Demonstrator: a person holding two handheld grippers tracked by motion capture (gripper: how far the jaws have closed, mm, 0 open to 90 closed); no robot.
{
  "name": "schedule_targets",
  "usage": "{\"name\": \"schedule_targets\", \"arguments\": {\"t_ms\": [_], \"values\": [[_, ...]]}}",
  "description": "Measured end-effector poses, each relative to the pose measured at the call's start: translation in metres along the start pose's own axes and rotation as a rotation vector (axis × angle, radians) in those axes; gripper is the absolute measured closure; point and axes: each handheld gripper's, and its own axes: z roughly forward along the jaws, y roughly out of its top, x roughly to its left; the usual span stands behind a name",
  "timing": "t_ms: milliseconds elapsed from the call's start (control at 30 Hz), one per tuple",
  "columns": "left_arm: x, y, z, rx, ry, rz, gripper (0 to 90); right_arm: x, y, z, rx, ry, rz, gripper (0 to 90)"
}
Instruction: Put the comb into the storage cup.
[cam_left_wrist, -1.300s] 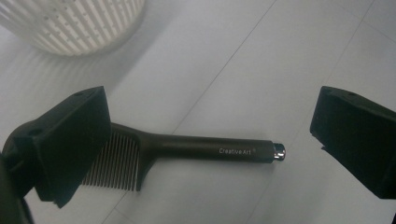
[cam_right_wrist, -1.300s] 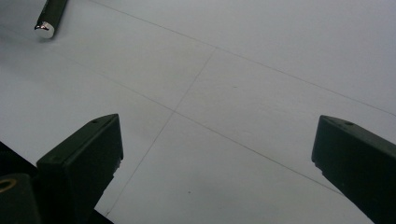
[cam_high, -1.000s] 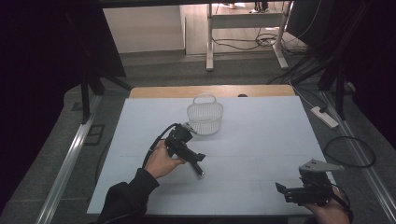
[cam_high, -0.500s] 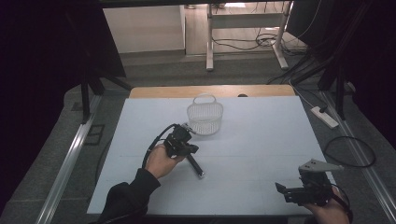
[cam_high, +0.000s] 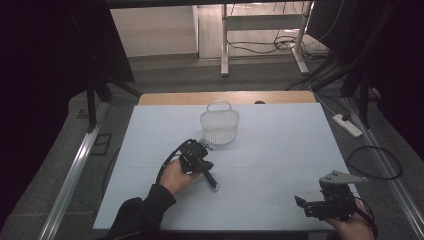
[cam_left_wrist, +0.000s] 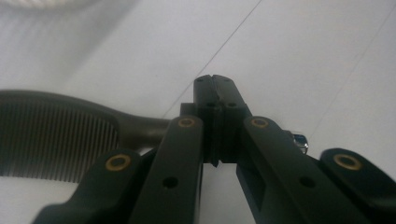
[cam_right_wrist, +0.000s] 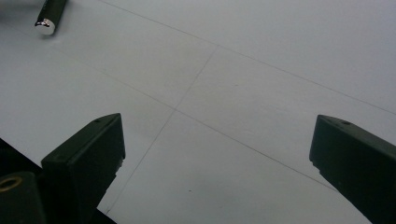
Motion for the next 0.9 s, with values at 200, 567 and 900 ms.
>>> {"name": "schedule_targets", "arguments": {"t_ms": [200, 567, 900], "values": [[0.001, -0.003, 0.009, 0.012, 0.010, -0.007, 89.0, 0.000, 0.000, 0.000, 0.000, 0.002, -0.001, 4.1], [-0.002, -0.004, 0.018, 0.042, -0.008, -0.006, 89.0, 0.000, 0.000, 0.000, 0.002, 0.004, -0.002, 4.3], [-0.005, -0.011, 0.016, 0.072, -0.018, -0.017, 89.0, 0.000, 0.000, 0.000, 0.000, 0.005, -0.003, 4.5]]}}
